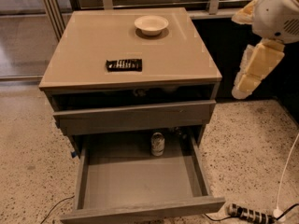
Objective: Place rxbar chocolate into middle drawer
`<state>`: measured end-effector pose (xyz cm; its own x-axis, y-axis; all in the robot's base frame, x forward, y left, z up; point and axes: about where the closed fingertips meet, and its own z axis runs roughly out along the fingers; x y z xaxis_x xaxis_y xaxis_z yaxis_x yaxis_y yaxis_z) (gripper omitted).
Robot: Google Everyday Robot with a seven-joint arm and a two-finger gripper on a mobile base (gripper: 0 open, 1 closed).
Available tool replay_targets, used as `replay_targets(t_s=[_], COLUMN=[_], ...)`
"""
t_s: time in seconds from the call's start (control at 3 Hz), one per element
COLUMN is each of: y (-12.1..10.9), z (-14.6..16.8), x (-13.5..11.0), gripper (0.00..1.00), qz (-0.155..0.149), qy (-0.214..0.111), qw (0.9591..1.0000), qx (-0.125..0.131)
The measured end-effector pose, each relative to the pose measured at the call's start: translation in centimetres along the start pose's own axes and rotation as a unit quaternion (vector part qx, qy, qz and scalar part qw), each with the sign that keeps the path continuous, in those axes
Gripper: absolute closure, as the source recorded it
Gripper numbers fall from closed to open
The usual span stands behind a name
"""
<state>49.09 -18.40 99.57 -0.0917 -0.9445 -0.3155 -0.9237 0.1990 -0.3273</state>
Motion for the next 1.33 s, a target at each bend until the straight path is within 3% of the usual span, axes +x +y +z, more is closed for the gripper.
replay_targets(t_s=[0.67, 1.0, 1.33], y=[-5.1, -7.3, -7.3], z=[2.6, 5.0, 5.0], x=[-3.3, -9.0, -9.0], gripper=[0.0, 0.0, 0.0], qz=[-0.039, -0.069, -0.069], qy=[-0.014, -0.045, -0.045], qw=[0.9988, 0.9965, 0.9965], qx=[-0.026, -0.014, -0.014])
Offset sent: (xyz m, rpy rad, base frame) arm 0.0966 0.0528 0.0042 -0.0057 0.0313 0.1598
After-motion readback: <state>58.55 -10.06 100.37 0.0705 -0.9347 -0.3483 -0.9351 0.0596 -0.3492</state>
